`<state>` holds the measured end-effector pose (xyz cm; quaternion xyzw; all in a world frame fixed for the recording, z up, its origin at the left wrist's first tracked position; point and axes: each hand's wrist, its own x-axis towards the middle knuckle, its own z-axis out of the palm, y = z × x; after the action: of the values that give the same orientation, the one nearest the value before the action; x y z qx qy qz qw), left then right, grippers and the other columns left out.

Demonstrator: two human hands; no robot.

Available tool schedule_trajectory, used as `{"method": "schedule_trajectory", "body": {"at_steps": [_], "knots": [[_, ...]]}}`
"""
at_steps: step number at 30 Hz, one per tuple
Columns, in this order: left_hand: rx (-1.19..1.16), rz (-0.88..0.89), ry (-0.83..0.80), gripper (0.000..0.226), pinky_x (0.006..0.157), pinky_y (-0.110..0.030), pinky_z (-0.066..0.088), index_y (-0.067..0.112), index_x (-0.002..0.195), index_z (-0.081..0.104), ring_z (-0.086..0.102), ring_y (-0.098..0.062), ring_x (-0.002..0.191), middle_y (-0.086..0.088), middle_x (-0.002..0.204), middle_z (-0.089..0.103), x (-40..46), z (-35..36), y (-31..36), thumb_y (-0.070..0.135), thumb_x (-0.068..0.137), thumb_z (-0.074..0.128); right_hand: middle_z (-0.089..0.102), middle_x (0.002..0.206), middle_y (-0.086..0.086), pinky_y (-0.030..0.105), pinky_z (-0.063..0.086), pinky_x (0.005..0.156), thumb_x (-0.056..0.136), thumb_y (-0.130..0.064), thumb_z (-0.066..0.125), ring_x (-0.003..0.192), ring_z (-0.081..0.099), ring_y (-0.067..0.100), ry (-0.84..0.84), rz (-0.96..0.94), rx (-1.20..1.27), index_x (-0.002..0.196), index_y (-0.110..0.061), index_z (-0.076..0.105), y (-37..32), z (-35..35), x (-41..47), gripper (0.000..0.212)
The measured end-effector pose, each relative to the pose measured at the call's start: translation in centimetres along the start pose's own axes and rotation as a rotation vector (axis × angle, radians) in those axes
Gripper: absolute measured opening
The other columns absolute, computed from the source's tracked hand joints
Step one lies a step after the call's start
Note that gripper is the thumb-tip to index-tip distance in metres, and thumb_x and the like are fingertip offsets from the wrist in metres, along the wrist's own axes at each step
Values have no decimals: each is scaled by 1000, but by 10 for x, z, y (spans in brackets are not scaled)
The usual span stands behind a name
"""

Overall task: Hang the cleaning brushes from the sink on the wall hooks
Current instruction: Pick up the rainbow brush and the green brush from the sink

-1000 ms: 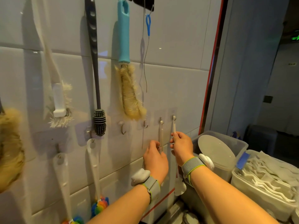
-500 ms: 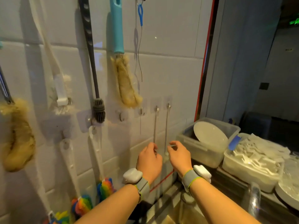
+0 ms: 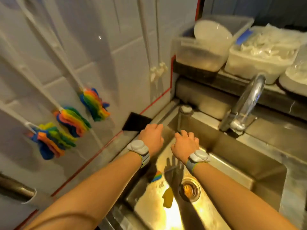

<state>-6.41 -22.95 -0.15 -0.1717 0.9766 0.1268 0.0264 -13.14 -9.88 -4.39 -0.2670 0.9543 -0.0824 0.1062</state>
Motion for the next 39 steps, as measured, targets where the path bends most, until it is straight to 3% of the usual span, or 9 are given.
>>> {"method": "schedule_trajectory", "body": {"at_steps": [8,12,14,17,21,24,28,32,39], "knots": [[32,12,-251,42,88,-48,51,13,131,47,53,-40,114,-17,125,56,7,147,-23,16,90,53,58,118,10,43,42,91,90,-30,46,115,49,36,-278,232,132,117,-19,55,44,133,-30,30],[13,-7,-360,42,91,-50,52,26,134,50,54,-40,114,-14,124,58,15,224,-46,27,93,55,64,112,15,41,48,85,92,-24,44,103,60,37,-398,358,266,111,-11,59,53,197,-31,27],[12,-47,-419,42,97,-53,49,33,134,48,53,-37,118,-11,126,59,21,240,-54,27,93,52,65,111,16,38,48,82,92,-22,44,103,61,37,-409,417,367,110,-9,60,50,213,-30,27],[41,-54,-538,40,96,-47,51,24,130,52,55,-37,116,-12,126,58,41,275,-70,18,91,53,70,104,14,31,42,68,91,-28,47,93,64,34,-329,489,438,102,-11,64,48,250,-16,27],[-20,-26,-412,30,89,-40,54,17,117,62,64,-36,104,-12,112,67,49,308,-74,21,89,56,69,108,14,35,46,74,89,-40,56,99,65,34,-318,626,525,108,-8,65,45,270,3,38],[-85,-108,-313,27,81,-25,45,17,115,64,64,-31,105,-8,112,66,55,331,-67,27,91,57,71,110,15,31,44,71,85,-38,65,101,66,34,-294,727,564,107,-6,68,45,289,16,38],[-164,-115,-319,21,82,-34,49,13,108,64,63,-35,102,-12,107,67,60,343,-56,23,91,56,70,108,18,32,42,69,89,-27,60,102,64,35,-272,769,587,101,-1,68,42,299,17,30],[-232,-136,-314,24,72,-28,39,11,106,64,63,-36,97,-16,106,66,56,341,-48,21,90,49,71,107,16,29,38,68,88,-27,62,102,65,34,-228,839,626,102,-4,69,44,292,19,28],[-380,-235,-309,28,81,-40,47,12,121,53,60,-39,100,-20,114,61,58,283,-35,10,93,51,69,94,13,25,47,68,82,-12,63,87,65,32,1,908,876,101,-10,63,55,227,19,19]]}}
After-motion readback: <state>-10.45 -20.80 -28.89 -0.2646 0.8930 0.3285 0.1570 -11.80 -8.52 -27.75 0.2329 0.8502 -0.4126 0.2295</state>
